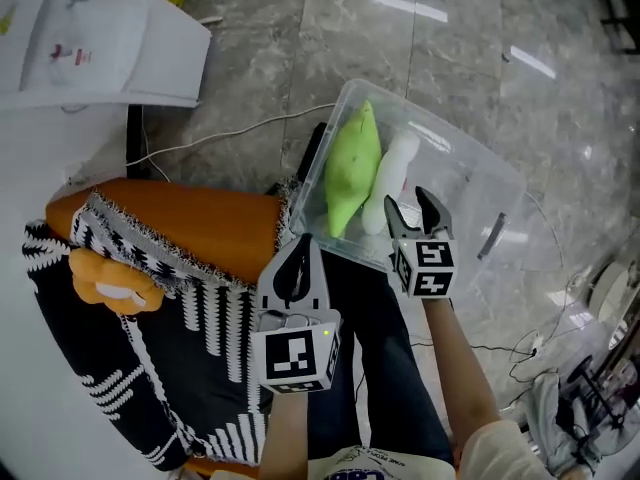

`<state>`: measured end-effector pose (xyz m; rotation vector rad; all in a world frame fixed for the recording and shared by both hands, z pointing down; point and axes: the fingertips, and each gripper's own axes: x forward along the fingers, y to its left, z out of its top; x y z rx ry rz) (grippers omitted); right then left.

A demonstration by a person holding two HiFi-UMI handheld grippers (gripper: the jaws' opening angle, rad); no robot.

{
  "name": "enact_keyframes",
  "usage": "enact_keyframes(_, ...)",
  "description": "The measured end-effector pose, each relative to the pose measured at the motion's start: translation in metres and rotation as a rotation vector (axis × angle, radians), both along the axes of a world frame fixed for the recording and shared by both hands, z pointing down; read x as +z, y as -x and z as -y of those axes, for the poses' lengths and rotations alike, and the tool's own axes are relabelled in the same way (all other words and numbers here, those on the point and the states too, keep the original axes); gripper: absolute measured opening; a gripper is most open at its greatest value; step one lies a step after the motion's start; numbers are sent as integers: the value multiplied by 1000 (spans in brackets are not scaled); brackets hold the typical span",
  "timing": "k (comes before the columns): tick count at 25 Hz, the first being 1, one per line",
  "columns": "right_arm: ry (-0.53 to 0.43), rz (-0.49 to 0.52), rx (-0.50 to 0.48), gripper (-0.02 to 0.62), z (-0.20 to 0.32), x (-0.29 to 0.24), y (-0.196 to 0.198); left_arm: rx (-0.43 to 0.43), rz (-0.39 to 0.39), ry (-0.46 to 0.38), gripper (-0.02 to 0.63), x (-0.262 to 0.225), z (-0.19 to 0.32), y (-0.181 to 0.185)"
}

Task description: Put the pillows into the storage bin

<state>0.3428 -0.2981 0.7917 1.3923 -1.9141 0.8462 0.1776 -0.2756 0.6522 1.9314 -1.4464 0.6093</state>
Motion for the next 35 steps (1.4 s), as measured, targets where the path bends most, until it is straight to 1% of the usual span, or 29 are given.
enact_keyframes(5, -126, -6, -63, 258, 3, -114, 9, -106, 34, -105, 14, -83, 0, 27)
enact_keyframes(9, -224, 10, -123, 258, 5, -211, 27, -210, 52, -189, 14, -160, -14, 53)
enact_keyframes(11, -278, 19, -165, 258, 7, -256, 44, -272, 59, -238, 14, -197, -24, 72)
enact_keyframes(14, -322, 41, -211, 258, -13, -320, 73, -349, 71, -275, 12, -249, -57, 104)
enact_keyframes(17, -372, 78, -283, 258, -24, -367, 110, -458, 95, -322, 12, -290, -88, 139)
enact_keyframes(19, -400, 106, -348, 258, -31, -387, 141, -545, 118, -357, 14, -311, -110, 166)
enact_keyframes(21, -408, 141, -412, 258, -47, -403, 177, -622, 141, -376, 12, -328, -138, 193)
enact_keyframes(25, -412, 214, -559, 258, -85, -426, 258, -765, 197, -387, 14, -350, -201, 249)
enact_keyframes(28, -404, 253, -657, 258, -114, -436, 322, -869, 217, -384, 14, -361, -245, 295)
enact_keyframes(31, -392, 282, -722, 258, -143, -441, 385, -938, 240, -376, 12, -366, -287, 344)
enact_keyframes(35, -375, 305, -784, 258, -173, -443, 466, -1012, 257, -370, 14, -368, -332, 414)
